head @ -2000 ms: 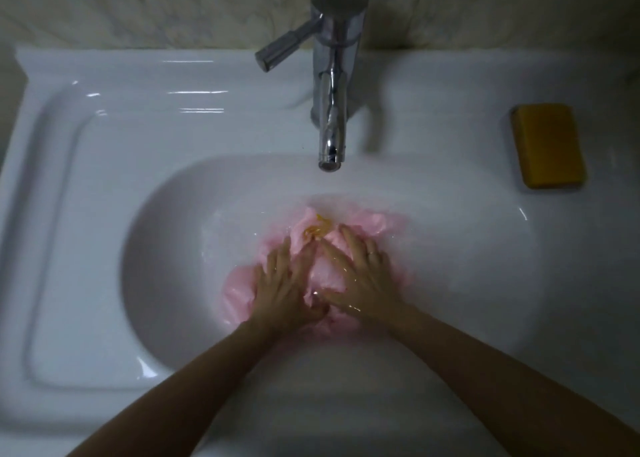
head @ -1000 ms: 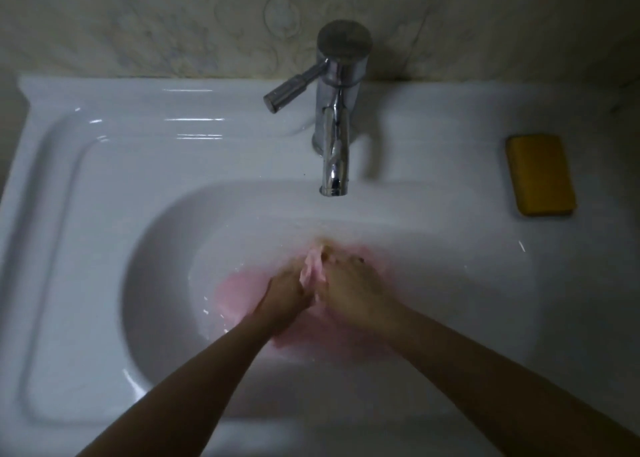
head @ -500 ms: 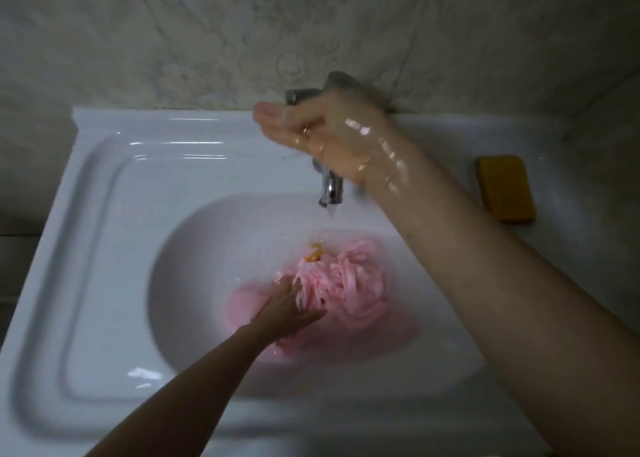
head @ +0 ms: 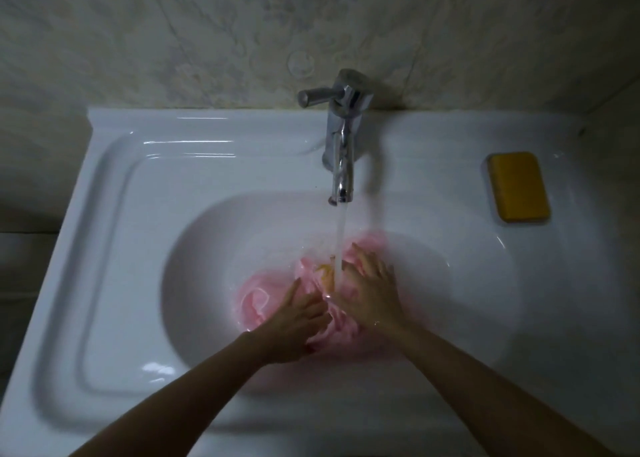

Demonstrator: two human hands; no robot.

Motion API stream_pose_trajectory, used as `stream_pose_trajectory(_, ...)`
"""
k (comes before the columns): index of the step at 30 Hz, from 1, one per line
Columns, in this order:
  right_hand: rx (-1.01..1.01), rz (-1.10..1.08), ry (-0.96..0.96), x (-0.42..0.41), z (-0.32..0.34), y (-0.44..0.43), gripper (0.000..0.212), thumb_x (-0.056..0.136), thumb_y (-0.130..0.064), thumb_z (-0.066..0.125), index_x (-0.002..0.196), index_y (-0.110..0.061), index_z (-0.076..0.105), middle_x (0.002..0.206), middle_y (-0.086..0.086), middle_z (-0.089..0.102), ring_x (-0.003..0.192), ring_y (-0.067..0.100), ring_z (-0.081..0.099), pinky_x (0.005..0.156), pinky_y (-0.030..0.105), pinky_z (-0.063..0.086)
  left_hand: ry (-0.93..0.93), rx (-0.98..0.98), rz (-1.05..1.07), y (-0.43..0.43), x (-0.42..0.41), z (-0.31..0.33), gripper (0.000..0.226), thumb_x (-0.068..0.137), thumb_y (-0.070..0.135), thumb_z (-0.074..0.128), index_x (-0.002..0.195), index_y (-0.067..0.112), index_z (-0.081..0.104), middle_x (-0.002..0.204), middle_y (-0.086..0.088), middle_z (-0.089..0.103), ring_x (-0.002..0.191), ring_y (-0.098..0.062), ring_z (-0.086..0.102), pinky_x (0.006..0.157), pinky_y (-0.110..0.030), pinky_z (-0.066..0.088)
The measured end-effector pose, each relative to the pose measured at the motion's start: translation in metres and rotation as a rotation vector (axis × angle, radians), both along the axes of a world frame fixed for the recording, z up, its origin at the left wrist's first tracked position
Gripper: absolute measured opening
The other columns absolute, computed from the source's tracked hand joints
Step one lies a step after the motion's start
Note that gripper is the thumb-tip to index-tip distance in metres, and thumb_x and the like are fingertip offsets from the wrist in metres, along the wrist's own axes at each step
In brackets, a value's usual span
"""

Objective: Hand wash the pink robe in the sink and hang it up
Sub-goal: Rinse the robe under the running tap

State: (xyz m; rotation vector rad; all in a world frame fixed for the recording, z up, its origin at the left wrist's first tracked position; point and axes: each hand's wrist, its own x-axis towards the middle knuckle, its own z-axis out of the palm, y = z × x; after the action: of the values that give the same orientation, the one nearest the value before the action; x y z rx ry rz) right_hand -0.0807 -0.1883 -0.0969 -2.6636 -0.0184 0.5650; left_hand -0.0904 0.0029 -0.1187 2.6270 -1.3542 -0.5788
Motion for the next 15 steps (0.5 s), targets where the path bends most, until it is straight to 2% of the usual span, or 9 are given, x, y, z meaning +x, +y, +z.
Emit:
stream_pose_trajectory(1, -0.017, -0.005, 0.100, 0.002, -0.010, 0.000, 0.075, 0.076, -0.077, 0.020, 0.139, -0.041, 0.037, 0.159, -0.002, 0.011, 0.145, 0.029, 0.013, 0.113, 0.057, 0.014, -0.028, -0.036, 0.002, -0.002, -0.001, 0.001, 0.048, 0.067, 0.064, 0.054, 0.095, 0.026, 0.064, 0.102, 0.007, 0.065, 0.110, -0.017, 0.058, 0.095, -0.071, 0.033)
stream_pose_trajectory(2, -0.005, -0.008, 0.171, 0.003, -0.018, 0.000, 0.074, 0.077, -0.080, 0.018, 0.142, -0.046, 0.026, 0.160, -0.006, 0.000, 0.146, 0.028, 0.008, 0.114, 0.057, 0.011, -0.028, -0.041, 0.061, -0.003, -0.002, 0.003, 0.058, 0.066, 0.070, 0.049, 0.101, 0.026, 0.063, 0.108, 0.006, 0.065, 0.114, -0.019, 0.056, 0.095, -0.074, 0.030)
stream_pose_trajectory(4, 0.022, 0.002, 0.251, 0.002, -0.028, -0.002, 0.082, 0.071, -0.087, 0.011, 0.144, -0.049, 0.014, 0.160, -0.008, -0.006, 0.144, 0.031, 0.014, 0.114, 0.054, 0.017, 0.025, 0.047, 0.300, -0.005, -0.007, -0.003, 0.084, 0.059, 0.079, 0.040, 0.122, 0.024, 0.050, 0.128, -0.005, 0.054, 0.124, -0.030, 0.043, 0.096, -0.077, 0.020)
stream_pose_trajectory(5, 0.001, 0.034, 0.244, -0.001, -0.031, -0.004, 0.090, 0.066, -0.090, 0.007, 0.144, -0.048, 0.014, 0.160, -0.006, -0.003, 0.142, 0.033, 0.019, 0.112, 0.053, 0.022, 0.079, 0.095, 0.436, -0.005, -0.011, -0.009, 0.095, 0.056, 0.081, 0.038, 0.128, 0.020, 0.044, 0.134, -0.012, 0.048, 0.125, -0.037, 0.039, 0.093, -0.076, 0.018)
stream_pose_trajectory(7, -0.063, 0.111, 0.168, -0.014, -0.038, -0.005, 0.092, 0.068, -0.085, 0.016, 0.143, -0.036, 0.033, 0.158, 0.006, 0.019, 0.132, 0.039, 0.037, 0.101, 0.054, 0.038, 0.227, 0.189, 0.599, -0.008, -0.016, -0.020, 0.110, 0.053, 0.085, 0.037, 0.133, 0.009, 0.042, 0.136, -0.025, 0.047, 0.123, -0.048, 0.043, 0.091, -0.070, 0.026)
stream_pose_trajectory(9, -0.068, 0.100, 0.058, -0.021, -0.044, -0.003, 0.070, 0.074, -0.067, 0.037, 0.124, -0.023, 0.058, 0.132, 0.016, 0.055, 0.103, 0.041, 0.060, 0.076, 0.050, 0.053, 0.247, 0.248, 0.633, -0.015, -0.016, -0.033, 0.113, 0.055, 0.083, 0.036, 0.138, 0.007, 0.043, 0.136, -0.024, 0.048, 0.122, -0.047, 0.047, 0.097, -0.064, 0.032)
stream_pose_trajectory(11, -0.020, 0.025, -0.052, -0.024, -0.051, 0.001, 0.051, 0.076, -0.051, 0.044, 0.113, -0.020, 0.059, 0.111, 0.014, 0.063, 0.089, 0.038, 0.065, 0.067, 0.043, 0.054, 0.188, 0.234, 0.649, -0.027, -0.015, -0.031, 0.098, 0.065, 0.071, 0.041, 0.141, 0.009, 0.041, 0.142, -0.020, 0.042, 0.131, -0.041, 0.037, 0.109, -0.056, 0.026)
stream_pose_trajectory(13, -0.052, 0.049, -0.143, -0.023, -0.057, 0.002, 0.046, 0.077, -0.041, 0.044, 0.116, -0.020, 0.054, 0.111, 0.013, 0.065, 0.093, 0.034, 0.066, 0.068, 0.038, 0.055, 0.199, 0.132, 0.712, -0.036, -0.012, -0.028, 0.081, 0.076, 0.049, 0.058, 0.142, 0.008, 0.036, 0.148, -0.017, 0.032, 0.138, -0.033, 0.028, 0.113, -0.045, 0.022)
stream_pose_trajectory(15, -0.112, 0.078, -0.208, -0.018, -0.069, 0.001, 0.046, 0.074, -0.038, 0.041, 0.116, -0.020, 0.047, 0.107, 0.013, 0.069, 0.088, 0.029, 0.069, 0.060, 0.030, 0.055, 0.217, 0.054, 0.768, -0.040, -0.006, -0.030, 0.078, 0.079, 0.031, 0.067, 0.144, 0.006, 0.032, 0.151, -0.015, 0.026, 0.140, -0.029, 0.023, 0.114, -0.039, 0.021)
